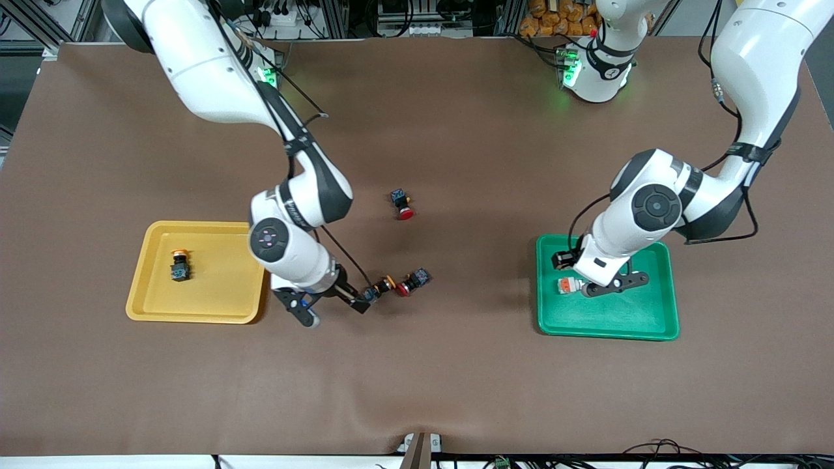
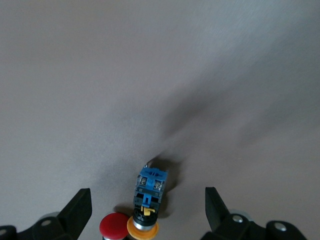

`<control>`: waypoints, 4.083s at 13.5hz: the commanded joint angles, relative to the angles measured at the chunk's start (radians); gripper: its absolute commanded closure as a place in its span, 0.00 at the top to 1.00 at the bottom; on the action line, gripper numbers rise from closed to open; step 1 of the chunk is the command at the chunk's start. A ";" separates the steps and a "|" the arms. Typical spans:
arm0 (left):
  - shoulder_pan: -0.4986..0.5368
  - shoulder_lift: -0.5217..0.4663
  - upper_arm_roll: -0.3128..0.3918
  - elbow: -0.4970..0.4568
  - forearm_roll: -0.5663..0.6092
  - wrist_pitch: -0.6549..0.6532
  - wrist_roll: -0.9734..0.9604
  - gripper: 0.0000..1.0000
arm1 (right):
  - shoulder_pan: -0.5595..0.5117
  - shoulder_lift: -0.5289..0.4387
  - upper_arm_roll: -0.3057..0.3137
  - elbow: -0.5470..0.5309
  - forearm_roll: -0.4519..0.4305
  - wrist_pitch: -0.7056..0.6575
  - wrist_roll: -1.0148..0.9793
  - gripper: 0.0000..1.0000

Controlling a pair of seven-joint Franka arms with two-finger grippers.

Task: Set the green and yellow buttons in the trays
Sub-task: 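Grasp another white button with the left gripper while the right gripper reaches a blue one, then carry the white button to the green tray while the right gripper lifts the blue button, then release the white button in the green tray while the right gripper drops its button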

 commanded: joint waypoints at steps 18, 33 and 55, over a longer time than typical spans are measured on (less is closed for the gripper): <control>0.042 0.136 0.063 0.016 0.195 0.078 0.048 0.00 | -0.012 0.067 -0.022 0.114 -0.074 -0.166 -0.013 0.00; 0.130 -0.055 -0.018 -0.006 0.136 0.037 0.080 1.00 | -0.325 -0.157 -0.056 -0.136 -0.197 -0.378 -0.792 0.00; 0.289 -0.250 -0.314 0.573 -0.162 -0.558 0.540 1.00 | -0.392 -0.244 -0.050 0.320 -0.189 -0.888 -0.940 1.00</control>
